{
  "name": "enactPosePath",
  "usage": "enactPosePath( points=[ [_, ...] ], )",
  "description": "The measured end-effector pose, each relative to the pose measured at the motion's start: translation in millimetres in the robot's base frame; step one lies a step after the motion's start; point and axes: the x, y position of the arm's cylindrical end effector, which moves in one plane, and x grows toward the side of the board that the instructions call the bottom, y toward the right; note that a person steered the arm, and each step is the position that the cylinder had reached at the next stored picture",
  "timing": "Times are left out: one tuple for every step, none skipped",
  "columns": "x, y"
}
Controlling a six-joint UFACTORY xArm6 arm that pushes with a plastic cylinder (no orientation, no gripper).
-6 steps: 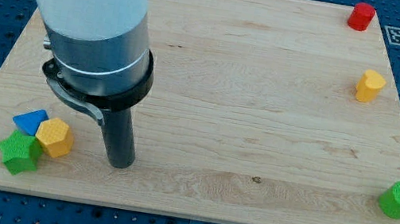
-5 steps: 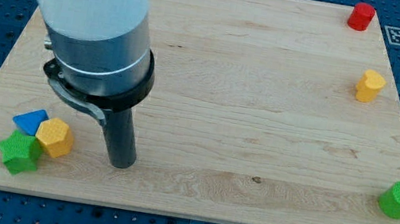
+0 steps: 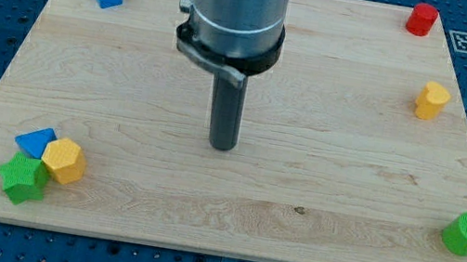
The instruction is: Move your arm to the right of the green circle
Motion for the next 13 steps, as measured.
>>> enactPosePath(
  points=[
    [-7,2],
    [-7,2],
    [-6,2],
    [-6,33],
    [-6,88],
    [6,138],
    [9,171],
    [10,198],
    [20,235],
    [27,270],
    [36,301],
    [59,318],
    [80,323]
  ],
)
